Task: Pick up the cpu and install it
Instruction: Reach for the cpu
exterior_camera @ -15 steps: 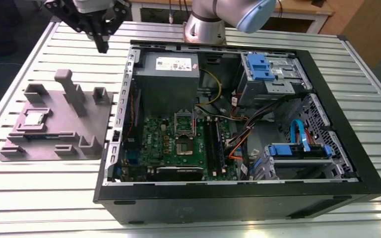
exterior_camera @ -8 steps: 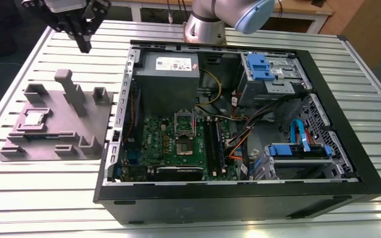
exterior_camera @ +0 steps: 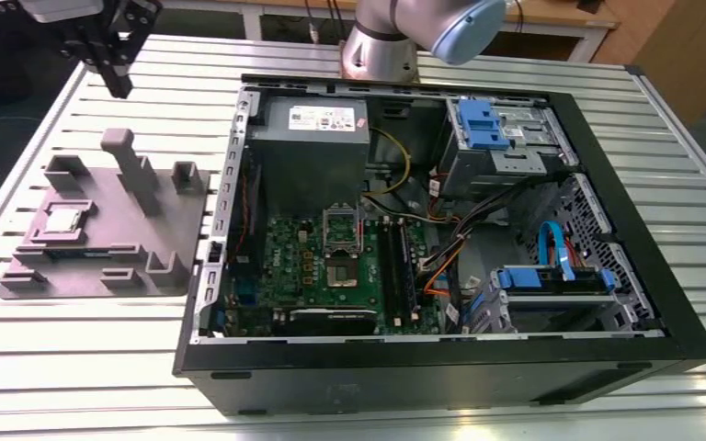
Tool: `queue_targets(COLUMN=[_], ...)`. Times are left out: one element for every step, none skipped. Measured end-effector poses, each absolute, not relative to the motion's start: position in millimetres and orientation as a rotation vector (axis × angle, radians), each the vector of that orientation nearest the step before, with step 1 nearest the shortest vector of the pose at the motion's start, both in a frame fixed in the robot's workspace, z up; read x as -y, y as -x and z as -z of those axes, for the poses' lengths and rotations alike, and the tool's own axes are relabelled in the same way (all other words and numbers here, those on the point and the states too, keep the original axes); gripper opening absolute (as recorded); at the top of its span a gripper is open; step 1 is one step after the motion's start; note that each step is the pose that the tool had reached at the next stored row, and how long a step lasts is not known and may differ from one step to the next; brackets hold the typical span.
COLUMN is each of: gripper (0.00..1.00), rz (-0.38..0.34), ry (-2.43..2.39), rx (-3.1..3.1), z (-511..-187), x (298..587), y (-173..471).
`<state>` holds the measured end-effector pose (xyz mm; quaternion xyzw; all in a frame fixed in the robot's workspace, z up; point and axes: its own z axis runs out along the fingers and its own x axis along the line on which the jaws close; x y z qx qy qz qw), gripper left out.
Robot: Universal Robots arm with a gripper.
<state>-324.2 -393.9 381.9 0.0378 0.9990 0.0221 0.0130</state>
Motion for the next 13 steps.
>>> queue_targets(gripper=[0.11, 0.11, 0.11, 0.11, 0.11, 0.11, 0.11, 0.11, 0.11, 0.11, 0.11, 0.11, 0.11], rz=[-0.069, -0.069, -0.069, -0.069, -0.069, -0.069, -0.069, -0.069, -0.069, -0.069, -0.069, -0.069, -0.069], ry=[-0.118, -0.118, -0.118, -0.118, -0.118, -0.118, -0.118, -0.118, -0.118, -0.118, -0.118, -0.118, -0.118], rx=[-3.113, -3.112, -3.112, -3.112, -3.113, -3.113, -3.112, -3.112, -3.113, -3.113, -3.112, -3.112, -3.113], z=[-382, -381, -381, -381, -381, -381, -380, -380, -380, -380, -380, -379, -379], x=[394, 394, 394, 394, 394, 394, 394, 394, 394, 394, 394, 394, 394], y=[329, 333, 338, 342, 347, 351, 356, 360, 365, 369, 374, 379, 383])
